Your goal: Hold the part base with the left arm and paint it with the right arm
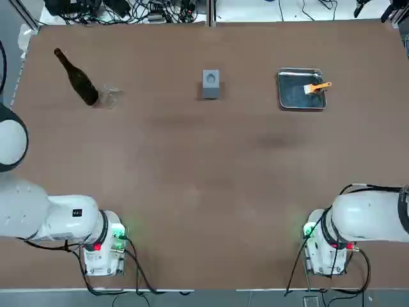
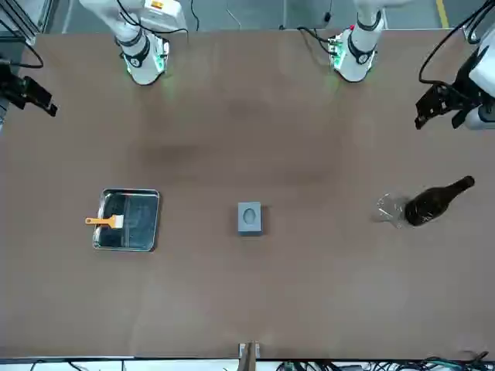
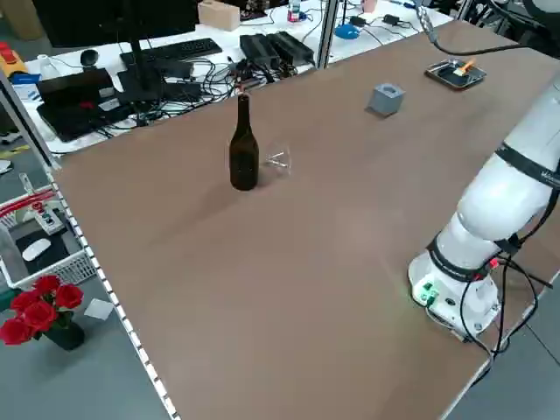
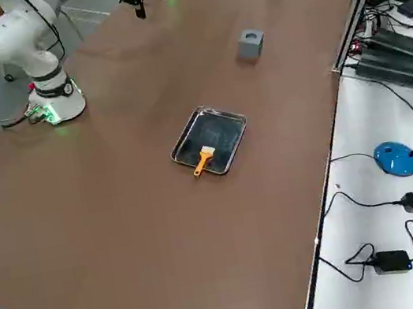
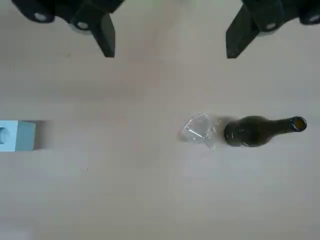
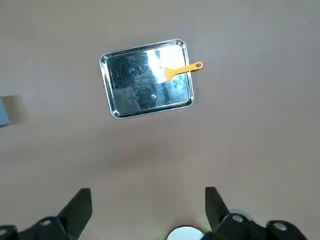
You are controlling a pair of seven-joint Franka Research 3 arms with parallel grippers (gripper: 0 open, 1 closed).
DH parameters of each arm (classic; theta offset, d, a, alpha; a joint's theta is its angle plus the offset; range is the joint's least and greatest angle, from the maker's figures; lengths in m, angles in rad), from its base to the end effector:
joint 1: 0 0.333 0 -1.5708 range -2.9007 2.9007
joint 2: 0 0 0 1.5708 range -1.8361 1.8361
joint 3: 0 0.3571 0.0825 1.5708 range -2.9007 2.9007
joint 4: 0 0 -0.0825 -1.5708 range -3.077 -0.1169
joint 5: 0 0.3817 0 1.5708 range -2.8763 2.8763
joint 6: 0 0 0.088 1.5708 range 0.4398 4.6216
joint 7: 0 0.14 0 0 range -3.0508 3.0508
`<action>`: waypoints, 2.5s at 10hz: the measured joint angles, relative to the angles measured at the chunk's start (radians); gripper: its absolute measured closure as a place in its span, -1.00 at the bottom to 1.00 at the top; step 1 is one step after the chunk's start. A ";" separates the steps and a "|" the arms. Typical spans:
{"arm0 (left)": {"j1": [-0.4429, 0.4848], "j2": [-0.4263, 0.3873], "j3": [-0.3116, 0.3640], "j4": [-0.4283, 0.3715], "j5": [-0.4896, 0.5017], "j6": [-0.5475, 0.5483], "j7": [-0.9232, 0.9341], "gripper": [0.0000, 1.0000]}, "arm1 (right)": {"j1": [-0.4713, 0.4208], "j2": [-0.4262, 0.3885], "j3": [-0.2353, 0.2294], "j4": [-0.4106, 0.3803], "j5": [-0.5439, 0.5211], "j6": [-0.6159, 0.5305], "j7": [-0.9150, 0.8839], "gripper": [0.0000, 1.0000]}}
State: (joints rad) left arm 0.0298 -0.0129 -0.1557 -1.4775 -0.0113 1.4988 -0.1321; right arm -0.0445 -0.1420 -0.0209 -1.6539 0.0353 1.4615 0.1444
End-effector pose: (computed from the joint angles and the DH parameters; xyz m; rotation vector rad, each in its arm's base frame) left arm 0.5369 -0.0703 0.6766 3.1276 0.0081 0.0509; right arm 0.4874 -0.0275 0.6588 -3.0879 0.3200 0.0806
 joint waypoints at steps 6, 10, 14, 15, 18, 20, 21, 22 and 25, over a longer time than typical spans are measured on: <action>-0.005 0.000 -0.004 0.000 0.000 0.003 0.000 -0.95 | 0.010 0.000 -0.004 0.010 0.000 -0.009 -0.001 -1.00; -0.069 0.038 -0.038 0.000 0.000 0.010 -0.031 -0.96 | -0.007 0.004 -0.015 0.007 0.000 -0.013 -0.047 -1.00; -0.073 0.087 -0.125 0.000 0.000 0.081 -0.027 -0.97 | -0.157 0.089 -0.030 0.003 0.152 0.001 -0.298 -1.00; -0.075 0.106 -0.139 -0.001 0.001 0.093 -0.027 -0.98 | -0.190 0.126 -0.033 0.003 0.176 0.009 -0.356 -1.00; -0.137 0.192 -0.143 -0.004 0.001 0.175 -0.026 -0.98 | -0.291 0.296 -0.068 0.033 0.289 0.025 -0.619 -1.00; -0.211 0.254 -0.144 -0.006 0.027 0.235 -0.033 -0.96 | -0.309 0.443 -0.132 0.086 0.386 0.025 -0.727 -1.00; -0.254 0.283 -0.145 -0.006 0.051 0.266 -0.054 -0.91 | -0.311 0.505 -0.150 0.097 0.439 0.024 -0.745 -1.00; -0.295 0.309 -0.145 -0.006 0.063 0.295 -0.073 -0.86 | -0.312 0.567 -0.162 0.101 0.499 0.022 -0.749 -1.00; -0.370 0.386 -0.146 -0.007 0.067 0.379 -0.085 -0.67 | -0.334 0.801 -0.190 0.173 0.689 0.025 -0.777 -1.00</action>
State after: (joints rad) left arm -0.3400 0.3733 -0.3020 -1.4847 0.0555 1.8775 -0.2166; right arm -0.3784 0.6590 -0.2105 -1.4806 0.7238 1.4861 -0.6328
